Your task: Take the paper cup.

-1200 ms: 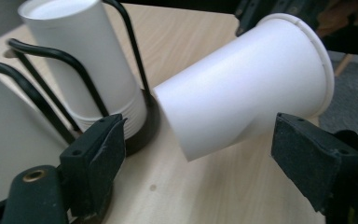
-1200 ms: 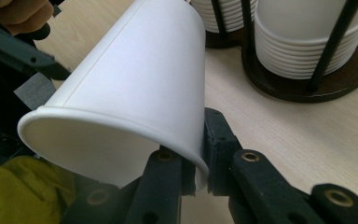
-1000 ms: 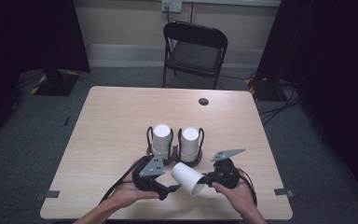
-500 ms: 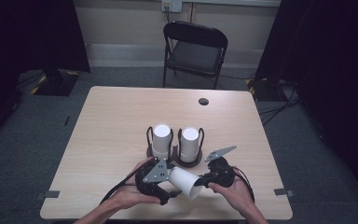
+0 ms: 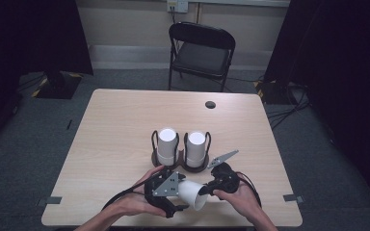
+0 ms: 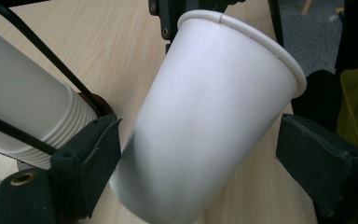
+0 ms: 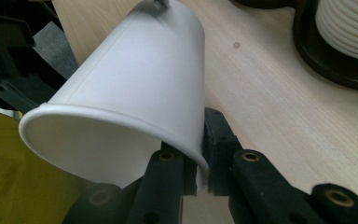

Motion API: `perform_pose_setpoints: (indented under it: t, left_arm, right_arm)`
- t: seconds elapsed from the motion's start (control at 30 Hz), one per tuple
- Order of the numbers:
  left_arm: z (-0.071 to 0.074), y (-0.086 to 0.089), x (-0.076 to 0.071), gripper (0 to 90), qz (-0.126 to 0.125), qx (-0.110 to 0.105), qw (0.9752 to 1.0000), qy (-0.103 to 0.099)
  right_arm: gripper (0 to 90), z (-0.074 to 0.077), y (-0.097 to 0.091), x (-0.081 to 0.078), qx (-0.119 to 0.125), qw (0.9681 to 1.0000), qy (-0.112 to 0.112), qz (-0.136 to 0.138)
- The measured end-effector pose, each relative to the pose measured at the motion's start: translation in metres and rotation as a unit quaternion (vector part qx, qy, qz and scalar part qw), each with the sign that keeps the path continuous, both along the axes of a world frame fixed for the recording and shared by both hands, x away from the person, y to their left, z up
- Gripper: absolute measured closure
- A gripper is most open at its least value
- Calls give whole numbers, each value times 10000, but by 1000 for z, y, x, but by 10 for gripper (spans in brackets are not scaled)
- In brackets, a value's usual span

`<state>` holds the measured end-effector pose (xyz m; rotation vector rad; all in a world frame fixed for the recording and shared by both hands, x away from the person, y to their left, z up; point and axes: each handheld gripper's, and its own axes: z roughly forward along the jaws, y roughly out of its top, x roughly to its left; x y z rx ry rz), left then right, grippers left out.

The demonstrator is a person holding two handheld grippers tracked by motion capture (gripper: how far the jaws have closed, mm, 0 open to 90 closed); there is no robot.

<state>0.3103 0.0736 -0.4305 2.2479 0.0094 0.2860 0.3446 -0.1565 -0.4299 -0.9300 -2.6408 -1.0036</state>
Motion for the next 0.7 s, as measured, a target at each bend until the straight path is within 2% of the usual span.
perform_pose_setpoints:
  t: [0.03, 0.23, 0.27, 0.33, 0.53, 0.6, 0.63, 0.7]
  left_arm:
    - [-1, -2, 0, 141, -23, 75, 10000, 10]
    - [-4, -11, -3, 116, -151, 143, 9997, -93]
    - [-4, -14, -4, 113, -194, 234, 9994, -143]
    - [-5, -15, -5, 110, -194, 239, 9995, -124]
    - [-7, -18, -7, 103, -121, 210, 9994, -238]
    - [-7, -17, -6, 107, -90, 149, 9997, -193]
    - [-8, -16, -5, 118, -108, 112, 9997, -166]
    - [-8, -16, -4, 129, -76, 132, 9998, -158]
  right_arm:
    - [854, 0, 1, 0, -2, 10000, -15, 24]
    - [858, -3, 3, 0, 75, 10000, 42, -14]
    - [857, -4, 3, 0, 94, 9999, 63, -1]
    - [857, -5, 4, 0, 120, 9999, 82, 0]
    - [855, -6, 5, 1, 200, 9997, 119, -70]
    - [855, -6, 5, 1, 209, 9997, 132, -90]
    - [856, -6, 4, 1, 291, 9993, 153, -152]
    - [857, -6, 3, 1, 312, 9992, 164, -172]
